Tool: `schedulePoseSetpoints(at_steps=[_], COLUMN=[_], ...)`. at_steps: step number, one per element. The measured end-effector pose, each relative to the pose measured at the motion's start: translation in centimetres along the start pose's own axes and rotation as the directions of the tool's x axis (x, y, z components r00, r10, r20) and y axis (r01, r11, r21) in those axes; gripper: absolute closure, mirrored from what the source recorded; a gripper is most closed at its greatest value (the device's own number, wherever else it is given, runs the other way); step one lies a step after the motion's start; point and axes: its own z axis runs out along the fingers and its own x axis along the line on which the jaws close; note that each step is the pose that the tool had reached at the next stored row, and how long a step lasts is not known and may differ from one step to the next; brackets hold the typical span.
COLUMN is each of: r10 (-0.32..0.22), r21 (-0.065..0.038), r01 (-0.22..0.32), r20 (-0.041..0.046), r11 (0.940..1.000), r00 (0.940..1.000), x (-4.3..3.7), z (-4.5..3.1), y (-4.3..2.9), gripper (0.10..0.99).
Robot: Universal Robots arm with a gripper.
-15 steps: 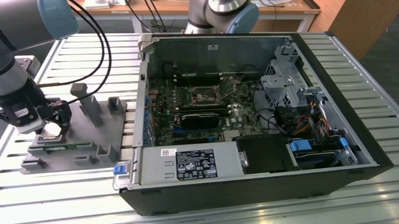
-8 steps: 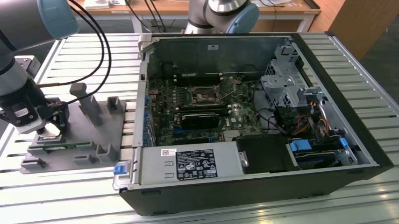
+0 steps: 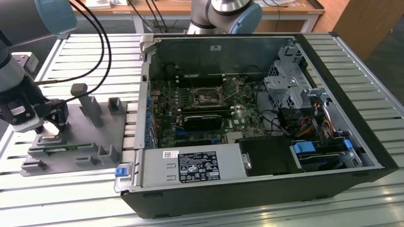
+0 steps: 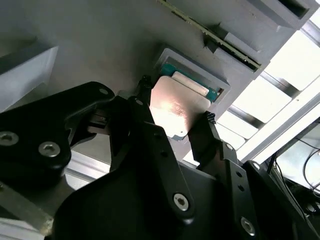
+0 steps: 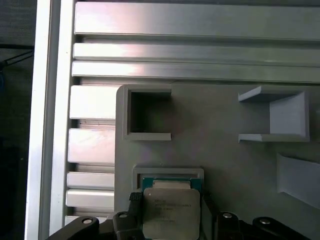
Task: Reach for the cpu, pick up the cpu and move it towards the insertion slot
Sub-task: 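Pick up the cpu and move it towards the insertion slot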
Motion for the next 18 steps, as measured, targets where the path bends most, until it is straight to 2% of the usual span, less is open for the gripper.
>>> schedulePoseSetpoints(at_steps=[7,13,18], r10=[0.006,0.006,0.006], r21=[0.0,0.0,0.0], r01=[-0.006,-0.006,-0.006], r20=[0.0002,0.0001,0.0003], r11=[1.0,1.0,1.0], r00=[1.0,1.0,1.0], x=[0.02,0.03,0.04], z=[-1.54,-1.61,-2.1], y=[0.07,0.08,0.1], gripper=[0.541,0.541,0.541])
